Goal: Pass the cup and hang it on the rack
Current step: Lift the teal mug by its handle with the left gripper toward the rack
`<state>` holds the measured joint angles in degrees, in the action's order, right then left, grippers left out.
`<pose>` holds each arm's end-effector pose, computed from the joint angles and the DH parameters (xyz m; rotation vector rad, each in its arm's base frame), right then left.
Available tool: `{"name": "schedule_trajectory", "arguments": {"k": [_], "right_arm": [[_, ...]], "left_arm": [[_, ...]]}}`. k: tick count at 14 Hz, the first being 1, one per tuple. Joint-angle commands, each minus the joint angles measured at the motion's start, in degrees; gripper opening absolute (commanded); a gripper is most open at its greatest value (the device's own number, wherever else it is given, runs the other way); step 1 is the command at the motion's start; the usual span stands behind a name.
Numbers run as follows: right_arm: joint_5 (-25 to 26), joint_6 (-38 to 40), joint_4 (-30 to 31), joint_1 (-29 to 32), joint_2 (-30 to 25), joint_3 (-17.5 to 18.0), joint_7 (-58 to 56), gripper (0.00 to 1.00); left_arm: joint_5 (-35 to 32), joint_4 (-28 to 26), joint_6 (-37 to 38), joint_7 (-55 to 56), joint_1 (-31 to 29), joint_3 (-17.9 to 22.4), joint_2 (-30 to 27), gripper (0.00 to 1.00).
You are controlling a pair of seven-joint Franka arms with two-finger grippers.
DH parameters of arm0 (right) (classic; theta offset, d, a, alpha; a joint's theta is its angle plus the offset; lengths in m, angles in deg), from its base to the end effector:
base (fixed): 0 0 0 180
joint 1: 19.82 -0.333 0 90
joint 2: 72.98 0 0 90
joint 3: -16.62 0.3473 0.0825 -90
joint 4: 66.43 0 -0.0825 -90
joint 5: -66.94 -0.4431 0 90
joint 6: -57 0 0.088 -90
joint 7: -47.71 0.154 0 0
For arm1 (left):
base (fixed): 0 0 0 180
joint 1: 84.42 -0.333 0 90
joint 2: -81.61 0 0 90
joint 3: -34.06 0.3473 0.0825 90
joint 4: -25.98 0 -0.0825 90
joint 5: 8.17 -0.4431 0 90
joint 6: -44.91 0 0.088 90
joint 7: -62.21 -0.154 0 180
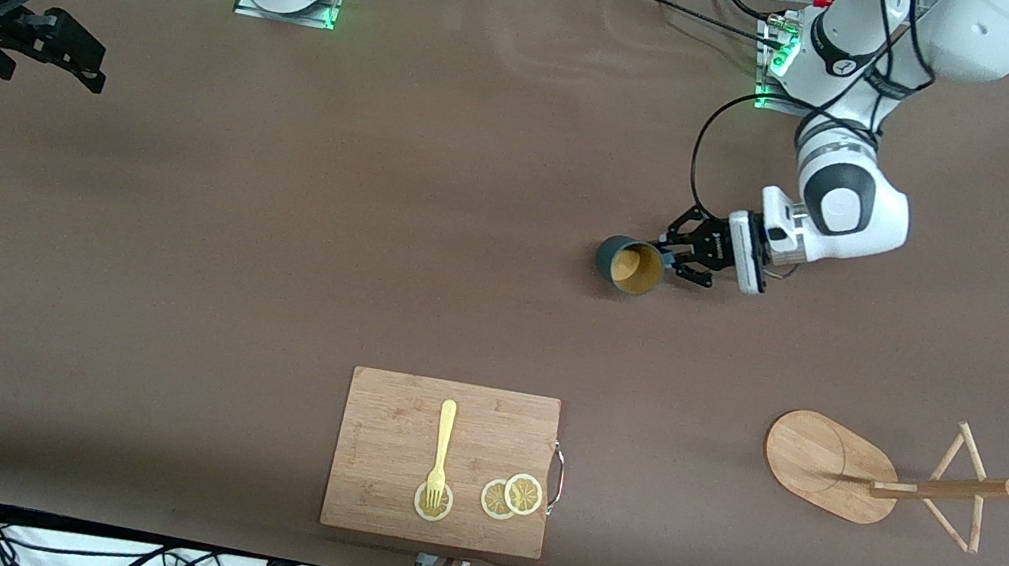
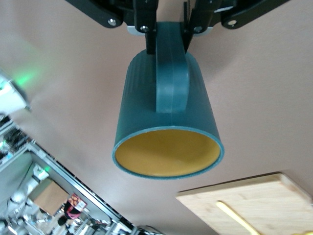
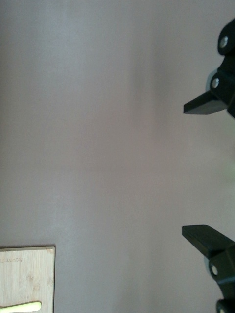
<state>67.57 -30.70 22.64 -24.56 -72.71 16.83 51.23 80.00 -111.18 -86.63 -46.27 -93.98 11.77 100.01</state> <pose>0.6077 0.0509 0.6111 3.1280 0.0386 -0.0434 0.4917 -0.1849 0.1335 2.0168 -0.7848 0.5693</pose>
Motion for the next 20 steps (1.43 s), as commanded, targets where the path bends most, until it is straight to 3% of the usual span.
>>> {"name": "schedule_trajectory", "arguments": {"k": [1,5,10,14,20], "right_arm": [[0.6,1.13,-1.18,0.08,0.35,0.14,-0.7,1.0],[0.6,1.22,-1.18,0.08,0.35,0.14,-0.62,1.0],[0.52,1.13,-1.18,0.17,0.35,0.14,-0.79,1.0],[0.25,1.13,-1.27,-0.1,0.35,0.14,-0.53,1.0],[0.17,1.13,-1.27,-0.01,0.35,0.14,-0.7,1.0]], "left_arm": [[-9.12,-1.09,6.28,20.25,-4.75,-0.03,-7.31,0.0],[-20.11,1.09,17.42,44.79,-8.71,2.42,-13.47,0.0],[-38.93,17.68,39.65,70.2,-10.92,12.79,-12.17,0.0],[-39.48,22.46,49.0,77.79,-12.5,19.2,-9.18,0.0],[-32.81,29.48,58.49,89.29,-19.52,20.89,-1.09,0.0]]}}
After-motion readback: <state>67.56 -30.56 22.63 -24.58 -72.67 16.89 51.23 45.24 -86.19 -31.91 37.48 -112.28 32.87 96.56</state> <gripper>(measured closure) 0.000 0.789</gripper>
